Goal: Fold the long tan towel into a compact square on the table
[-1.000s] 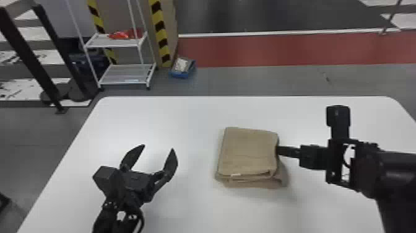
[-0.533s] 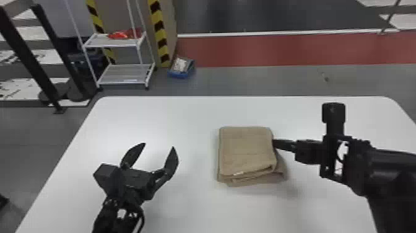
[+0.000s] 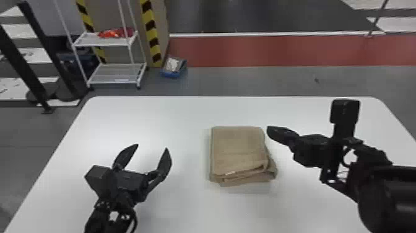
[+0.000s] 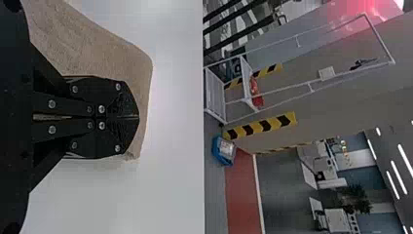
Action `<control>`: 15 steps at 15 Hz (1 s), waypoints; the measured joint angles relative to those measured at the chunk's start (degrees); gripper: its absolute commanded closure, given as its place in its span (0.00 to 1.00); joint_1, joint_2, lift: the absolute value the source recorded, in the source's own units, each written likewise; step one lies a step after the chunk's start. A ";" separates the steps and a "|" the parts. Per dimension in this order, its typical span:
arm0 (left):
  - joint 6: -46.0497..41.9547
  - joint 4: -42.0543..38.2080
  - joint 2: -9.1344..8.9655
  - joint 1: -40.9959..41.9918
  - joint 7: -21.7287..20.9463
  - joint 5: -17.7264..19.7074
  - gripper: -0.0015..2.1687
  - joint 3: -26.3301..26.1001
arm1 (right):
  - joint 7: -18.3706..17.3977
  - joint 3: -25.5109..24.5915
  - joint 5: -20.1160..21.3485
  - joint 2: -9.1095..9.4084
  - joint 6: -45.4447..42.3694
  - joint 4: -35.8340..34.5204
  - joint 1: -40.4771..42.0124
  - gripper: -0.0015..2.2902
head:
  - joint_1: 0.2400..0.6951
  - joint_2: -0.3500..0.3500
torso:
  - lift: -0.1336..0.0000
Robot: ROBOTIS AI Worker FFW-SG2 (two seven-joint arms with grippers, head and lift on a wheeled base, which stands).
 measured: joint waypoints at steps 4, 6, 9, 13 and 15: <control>0.08 -0.62 0.00 0.55 -0.09 0.04 0.04 -0.03 | -0.54 3.78 3.36 0.00 -1.38 6.27 -0.76 0.90 | 1.00 0.67 | 0.16; 0.15 -0.63 0.00 0.58 -0.14 -0.01 0.04 -0.06 | -1.09 4.02 4.95 0.00 -2.76 9.30 -1.25 0.90 | 1.00 0.66 | 0.16; 0.17 -0.63 0.00 0.58 -0.18 -0.02 0.04 -0.11 | -1.44 3.73 6.03 0.00 -5.10 11.72 -1.27 0.90 | 1.00 0.65 | 0.16; 0.17 -0.66 0.00 0.58 -0.26 0.07 0.04 -0.42 | -1.70 3.89 7.56 0.00 -6.23 13.91 -1.93 0.90 | 1.00 0.64 | 0.16; 0.14 -0.88 0.00 0.58 -0.53 0.17 0.04 -0.24 | -1.78 3.76 6.91 0.00 -7.85 11.33 -0.58 0.90 | 1.00 0.64 | 0.16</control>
